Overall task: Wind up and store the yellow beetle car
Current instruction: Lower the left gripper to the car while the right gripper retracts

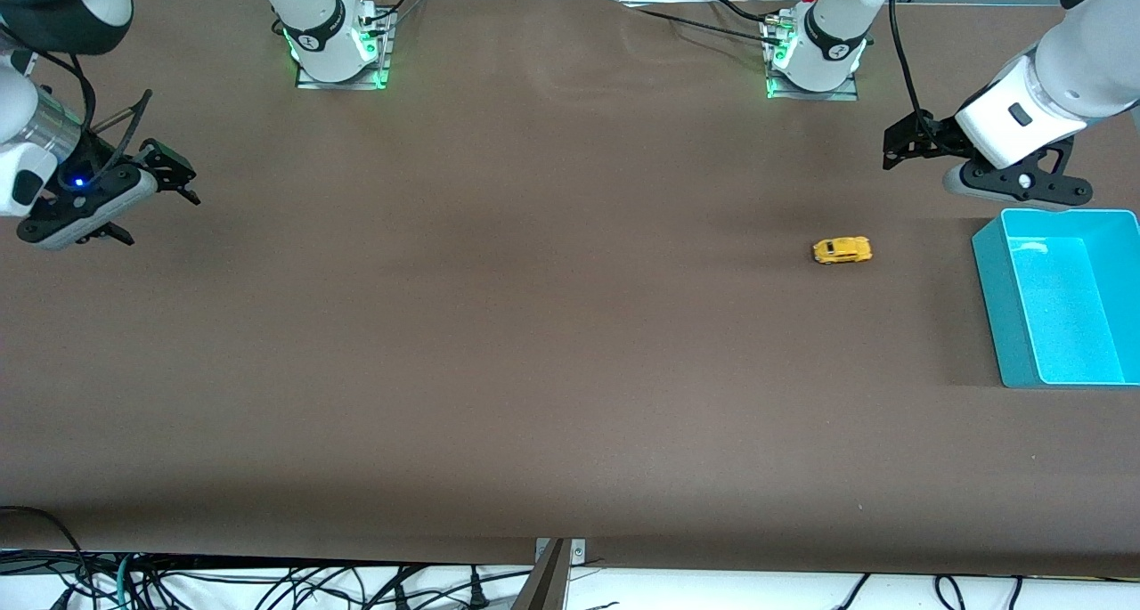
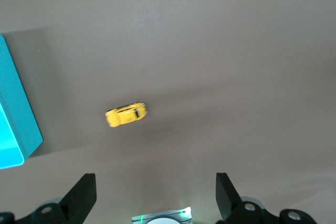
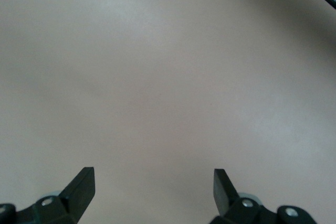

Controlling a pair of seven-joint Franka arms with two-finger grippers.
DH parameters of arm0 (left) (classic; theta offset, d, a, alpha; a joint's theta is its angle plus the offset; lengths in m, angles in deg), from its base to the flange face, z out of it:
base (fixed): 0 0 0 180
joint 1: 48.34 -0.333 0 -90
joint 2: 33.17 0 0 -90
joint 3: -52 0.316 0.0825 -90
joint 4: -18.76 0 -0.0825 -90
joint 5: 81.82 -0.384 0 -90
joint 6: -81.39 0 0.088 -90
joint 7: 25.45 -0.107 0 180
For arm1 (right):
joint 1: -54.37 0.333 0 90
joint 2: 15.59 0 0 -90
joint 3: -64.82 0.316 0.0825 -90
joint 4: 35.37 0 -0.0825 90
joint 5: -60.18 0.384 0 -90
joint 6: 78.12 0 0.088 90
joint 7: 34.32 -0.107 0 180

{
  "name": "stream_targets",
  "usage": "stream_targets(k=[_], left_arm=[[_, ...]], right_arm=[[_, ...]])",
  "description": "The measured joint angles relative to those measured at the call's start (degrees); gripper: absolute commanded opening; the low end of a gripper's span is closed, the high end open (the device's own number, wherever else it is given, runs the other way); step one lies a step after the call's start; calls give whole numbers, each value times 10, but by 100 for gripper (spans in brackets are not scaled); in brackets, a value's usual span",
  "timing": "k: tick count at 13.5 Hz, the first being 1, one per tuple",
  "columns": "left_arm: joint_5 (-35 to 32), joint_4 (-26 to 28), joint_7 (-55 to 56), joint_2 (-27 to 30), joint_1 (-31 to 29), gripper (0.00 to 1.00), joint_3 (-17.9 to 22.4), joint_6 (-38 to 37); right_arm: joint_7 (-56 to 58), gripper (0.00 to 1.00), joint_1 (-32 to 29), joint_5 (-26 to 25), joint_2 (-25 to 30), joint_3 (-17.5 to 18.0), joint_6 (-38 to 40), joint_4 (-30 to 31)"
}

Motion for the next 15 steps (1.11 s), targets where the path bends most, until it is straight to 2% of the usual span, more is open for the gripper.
stream_targets(k=[4, 6, 10, 15], left_arm=[[0, 0, -134, -13, -14, 100, 5, 0], [-2, 0, -215, -19, -27, 100, 6, -1], [-39, 15, -371, -25, -51, 100, 6, 16], [-44, 79, -578, -31, -98, 100, 6, 89]], right_arm=[[-151, 100, 51, 0, 44, -38, 28, 0], [-191, 100, 61, 0, 58, -45, 47, -5], [-203, 100, 62, 9, 63, -49, 64, -21], [-208, 100, 63, 10, 60, -50, 68, -21]])
